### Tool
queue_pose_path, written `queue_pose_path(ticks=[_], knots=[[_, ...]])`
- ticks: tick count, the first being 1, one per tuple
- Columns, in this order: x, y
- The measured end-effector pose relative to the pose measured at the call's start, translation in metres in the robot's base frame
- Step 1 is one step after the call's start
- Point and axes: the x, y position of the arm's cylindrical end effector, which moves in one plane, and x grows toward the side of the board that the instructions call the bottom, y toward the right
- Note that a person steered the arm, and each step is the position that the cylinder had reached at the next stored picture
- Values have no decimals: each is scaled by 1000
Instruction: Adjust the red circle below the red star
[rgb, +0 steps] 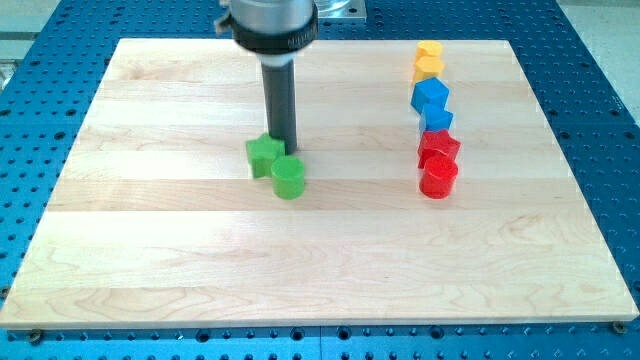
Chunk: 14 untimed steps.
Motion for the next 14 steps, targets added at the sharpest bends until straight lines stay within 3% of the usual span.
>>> queue_pose_path(ticks=[1,2,3,4,7,8,9,10,11,14], knots=[[10,20],[-13,18],[19,44],[41,100],[34,186],[103,181],[126,259],[77,304],[39,297],[45,261]])
